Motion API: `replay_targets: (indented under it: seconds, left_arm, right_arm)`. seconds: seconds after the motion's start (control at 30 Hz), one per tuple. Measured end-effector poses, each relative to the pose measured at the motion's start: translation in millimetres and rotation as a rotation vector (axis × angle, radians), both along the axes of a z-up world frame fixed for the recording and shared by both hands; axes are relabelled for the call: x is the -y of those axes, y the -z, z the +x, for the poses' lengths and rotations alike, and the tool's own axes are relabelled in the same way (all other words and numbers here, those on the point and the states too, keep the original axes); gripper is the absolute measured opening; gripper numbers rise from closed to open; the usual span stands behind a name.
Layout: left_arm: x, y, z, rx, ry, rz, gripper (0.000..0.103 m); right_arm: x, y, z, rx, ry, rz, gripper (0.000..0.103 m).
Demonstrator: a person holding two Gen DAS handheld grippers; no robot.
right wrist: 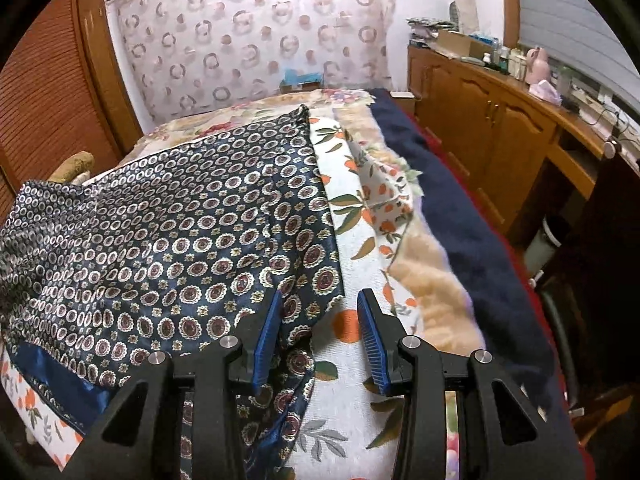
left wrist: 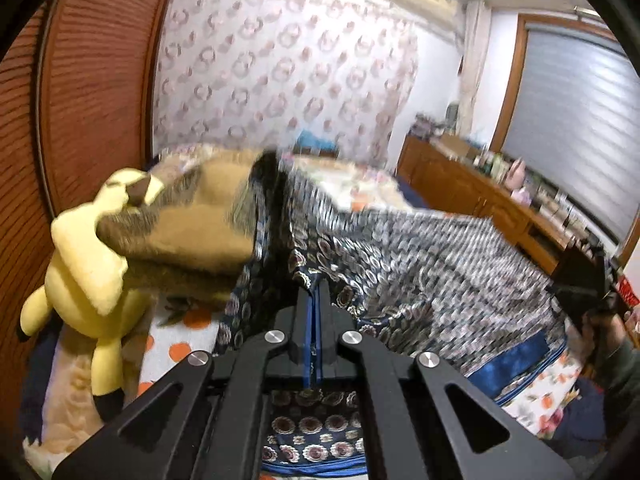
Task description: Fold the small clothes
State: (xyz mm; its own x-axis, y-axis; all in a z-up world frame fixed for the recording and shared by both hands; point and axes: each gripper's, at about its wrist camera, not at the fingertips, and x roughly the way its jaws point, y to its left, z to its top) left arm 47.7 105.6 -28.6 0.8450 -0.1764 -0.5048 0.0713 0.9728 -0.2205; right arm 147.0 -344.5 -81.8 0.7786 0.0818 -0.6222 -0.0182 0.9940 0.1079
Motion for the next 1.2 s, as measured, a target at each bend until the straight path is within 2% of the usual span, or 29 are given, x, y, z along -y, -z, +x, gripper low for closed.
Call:
replay_targets:
  seconds: [0.07, 0.1, 0.3, 0.4, 0.5, 0.53, 0.6, 0.73, 0.8, 0.83, 0.93, 0.97, 1.2]
  left_arm:
    - [-1, -5, -1, -0.001, -0.014, 0.021, 0.002]
    - [-3, -4, 2, -0.012, -0.028, 0.042, 0.002]
    - [-11, 19, 19, -0.102, -0.065, 0.086, 0.002]
    - [-13, 29, 24, -0.135, -0.071, 0.097, 0.004]
    - [-15, 38, 27, -0.155, -0.08, 0.118, 0.031]
    - [-17, 40, 28, -0.159, -0.081, 0.112, 0.045]
    - [-19, 44, 29, -0.167, -0.079, 0.094, 0.048]
    - [-21, 52, 34, -0.211, -0.094, 0.123, 0.052]
    - [-22, 56, 35, -0.225, -0.1, 0.127, 0.053]
    - [-23, 58, 36, -0.231, -0.102, 0.125, 0.053]
    - [-22, 61, 36, -0.24, -0.104, 0.128, 0.053]
    - [-22, 62, 37, -0.242, -0.103, 0.128, 0.053]
    - [-19, 65, 39, -0.248, -0.101, 0.134, 0.053]
  right_arm:
    - [-2, -1, -1, 0.003, -0.038, 0.014, 0.006]
    - [-2, -2, -3, 0.014, -0.06, 0.023, 0.003]
    - [-4, -28, -43, 0.11, -0.128, 0.039, 0.001]
    - [-3, -32, -66, 0.124, -0.137, 0.017, 0.001]
    - [1, -25, -68, 0.087, -0.13, 0.006, 0.001]
    - [0, -22, -69, 0.079, -0.127, -0.009, 0.001]
    - [-2, -14, -67, 0.059, -0.122, -0.031, 0.001]
    - [-6, -11, -60, 0.057, -0.106, -0.042, 0.001]
    - [-8, -18, -62, 0.07, -0.099, -0.046, 0.005]
    - [-12, -20, -63, 0.08, -0.094, -0.054, 0.012]
    - [-23, -24, -64, 0.111, -0.074, -0.074, 0.043]
    - [-26, -25, -64, 0.123, -0.076, -0.075, 0.047]
    - [-65, -23, -61, 0.135, -0.173, -0.078, 0.048]
